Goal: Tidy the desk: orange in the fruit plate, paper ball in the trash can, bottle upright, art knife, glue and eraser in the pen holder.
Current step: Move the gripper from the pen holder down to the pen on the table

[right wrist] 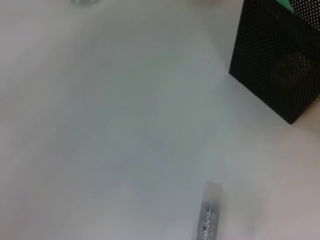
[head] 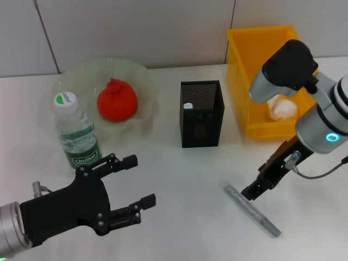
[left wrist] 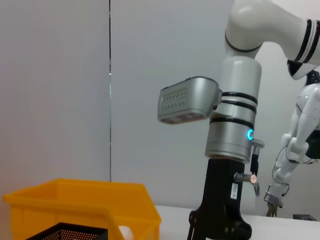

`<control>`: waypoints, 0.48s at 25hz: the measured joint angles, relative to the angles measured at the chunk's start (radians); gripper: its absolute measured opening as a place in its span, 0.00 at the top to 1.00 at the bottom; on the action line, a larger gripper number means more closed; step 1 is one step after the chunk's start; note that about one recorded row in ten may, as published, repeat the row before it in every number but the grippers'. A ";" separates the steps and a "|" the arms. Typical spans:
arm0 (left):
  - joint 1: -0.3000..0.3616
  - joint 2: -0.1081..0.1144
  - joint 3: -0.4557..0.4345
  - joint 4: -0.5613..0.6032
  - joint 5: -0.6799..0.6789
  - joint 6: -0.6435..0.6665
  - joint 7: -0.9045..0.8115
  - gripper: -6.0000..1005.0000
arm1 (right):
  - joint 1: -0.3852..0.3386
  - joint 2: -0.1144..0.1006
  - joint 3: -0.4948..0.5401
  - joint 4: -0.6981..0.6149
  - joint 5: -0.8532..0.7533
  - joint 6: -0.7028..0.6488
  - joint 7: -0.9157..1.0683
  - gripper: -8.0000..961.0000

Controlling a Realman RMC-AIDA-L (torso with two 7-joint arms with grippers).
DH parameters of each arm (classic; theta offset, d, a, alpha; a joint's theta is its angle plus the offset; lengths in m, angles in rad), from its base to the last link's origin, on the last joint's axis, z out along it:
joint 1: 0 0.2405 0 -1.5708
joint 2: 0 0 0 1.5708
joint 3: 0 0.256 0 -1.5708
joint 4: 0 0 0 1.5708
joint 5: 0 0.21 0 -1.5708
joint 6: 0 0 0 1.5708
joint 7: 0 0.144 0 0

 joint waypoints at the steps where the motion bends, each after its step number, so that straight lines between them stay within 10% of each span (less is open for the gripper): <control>1: -0.002 0.000 0.000 0.000 0.000 0.000 0.000 0.20 | 0.004 0.000 -0.001 -0.012 0.003 0.004 0.000 0.21; 12: -0.014 -0.002 0.000 -0.006 -0.001 -0.001 0.001 0.20 | 0.041 -0.001 -0.050 -0.075 0.010 0.018 0.015 0.21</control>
